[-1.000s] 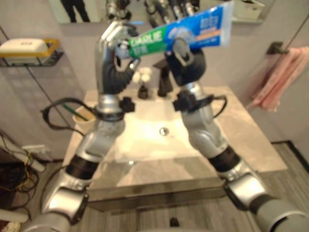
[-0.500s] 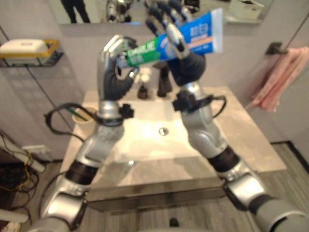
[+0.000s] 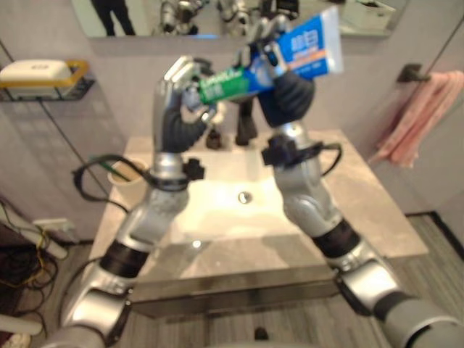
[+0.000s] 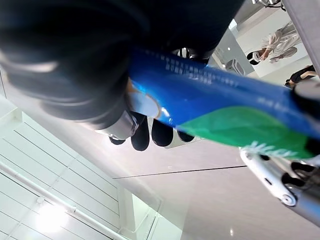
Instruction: Put brush and paste in cup on sink, flatten towel.
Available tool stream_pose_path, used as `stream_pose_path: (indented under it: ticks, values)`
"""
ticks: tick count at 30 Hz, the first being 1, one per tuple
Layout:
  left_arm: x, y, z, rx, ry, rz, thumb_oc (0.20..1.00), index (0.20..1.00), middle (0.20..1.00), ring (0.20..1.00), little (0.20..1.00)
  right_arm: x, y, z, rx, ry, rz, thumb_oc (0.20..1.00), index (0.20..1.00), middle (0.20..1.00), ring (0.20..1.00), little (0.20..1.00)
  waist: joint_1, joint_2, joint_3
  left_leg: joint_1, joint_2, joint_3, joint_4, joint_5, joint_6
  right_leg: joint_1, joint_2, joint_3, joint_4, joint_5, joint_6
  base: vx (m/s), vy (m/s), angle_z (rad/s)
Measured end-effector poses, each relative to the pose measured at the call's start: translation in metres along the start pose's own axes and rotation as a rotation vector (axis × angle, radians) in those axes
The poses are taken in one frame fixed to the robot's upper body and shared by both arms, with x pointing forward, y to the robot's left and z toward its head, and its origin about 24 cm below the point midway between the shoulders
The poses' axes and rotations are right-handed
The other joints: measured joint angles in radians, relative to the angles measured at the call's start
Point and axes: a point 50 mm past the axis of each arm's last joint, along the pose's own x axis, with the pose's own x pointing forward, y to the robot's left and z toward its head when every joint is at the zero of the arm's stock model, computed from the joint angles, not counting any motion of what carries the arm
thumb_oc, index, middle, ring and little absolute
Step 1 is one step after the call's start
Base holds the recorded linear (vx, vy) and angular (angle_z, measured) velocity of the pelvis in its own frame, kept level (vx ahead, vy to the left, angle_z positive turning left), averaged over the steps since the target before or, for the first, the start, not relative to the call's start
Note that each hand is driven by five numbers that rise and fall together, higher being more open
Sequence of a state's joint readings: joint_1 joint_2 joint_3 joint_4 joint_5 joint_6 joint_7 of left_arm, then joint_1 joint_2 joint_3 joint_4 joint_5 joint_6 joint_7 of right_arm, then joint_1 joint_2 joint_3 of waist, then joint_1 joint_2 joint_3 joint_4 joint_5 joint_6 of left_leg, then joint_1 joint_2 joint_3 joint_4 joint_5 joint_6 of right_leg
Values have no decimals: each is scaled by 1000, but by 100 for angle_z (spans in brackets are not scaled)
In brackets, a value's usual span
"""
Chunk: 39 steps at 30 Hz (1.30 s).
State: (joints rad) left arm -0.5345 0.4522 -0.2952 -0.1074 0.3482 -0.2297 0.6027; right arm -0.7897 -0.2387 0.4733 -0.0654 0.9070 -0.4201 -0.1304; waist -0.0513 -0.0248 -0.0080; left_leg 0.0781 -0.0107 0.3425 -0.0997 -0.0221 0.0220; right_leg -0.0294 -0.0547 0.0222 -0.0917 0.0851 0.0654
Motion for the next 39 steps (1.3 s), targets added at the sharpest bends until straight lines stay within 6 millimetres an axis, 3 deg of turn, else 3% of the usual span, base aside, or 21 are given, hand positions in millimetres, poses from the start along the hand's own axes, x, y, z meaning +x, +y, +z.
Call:
stream_pose_path:
  ticks: [10,15,19,22,26,30,33,34,39]
  values:
    - [2,2,3,-6,-14,12,1000,1000,1000,1000,1000,-5,-5,-2,0,9,-42,200,200,200,200,200,0,13,3,12,2,-23,0,3,-2,21,-1,-16,-1,-4,-4,-28,-22,6]
    - [5,16,5,8,-25,69,1000,1000,1000,1000,1000,-3,-15,10,-10,-43,-96,200,200,200,200,200,7,28,2,13,2,-29,0,5,-1,26,-1,-22,-1,-4,-4,-31,-25,4]
    - [-23,40,2,39,43,113,1000,1000,1000,1000,1000,-16,-32,41,-10,-198,-190,200,200,200,200,200,18,40,3,15,4,-44,0,7,-3,33,0,-38,-1,-8,-8,-42,-52,9]
    - [-47,46,-6,55,137,82,1000,1000,1000,1000,1000,-19,-35,51,14,-284,-231,200,200,200,200,200,47,52,8,14,6,-52,0,12,-5,36,0,-46,-1,-10,-9,-45,-68,10]
    - [-83,67,-21,159,280,40,1000,1000,1000,1000,1000,-29,-34,33,109,-244,-284,200,200,200,200,200,78,62,13,29,13,-92,0,19,-14,69,6,-83,-1,-20,-19,-52,-67,24]
    - [-97,86,-27,239,336,45,1000,1000,1000,1000,1000,-34,-42,27,60,-165,-290,200,200,200,200,200,121,59,18,11,17,-137,-1,27,-20,72,7,-126,-1,-24,-25,-46,-60,37]
    - [-110,90,-30,255,390,29,1000,1000,1000,1000,1000,-35,-44,27,50,-161,-296,200,200,200,200,200,140,54,21,-3,17,-167,0,42,-21,79,6,-157,-1,-26,-26,-45,-57,39]
    - [-127,91,-40,278,473,-15,1000,1000,1000,1000,1000,-36,-50,28,37,-163,-309,200,200,200,200,200,144,49,23,-9,16,-200,-1,48,-23,88,5,-190,-1,-33,-30,-36,-49,52]
    - [-162,92,-54,303,635,-120,1000,1000,1000,1000,1000,-39,-64,31,8,-168,-358,200,200,200,200,200,169,27,36,-39,16,-271,-1,65,-29,85,4,-261,-1,-41,-34,-22,-28,47]
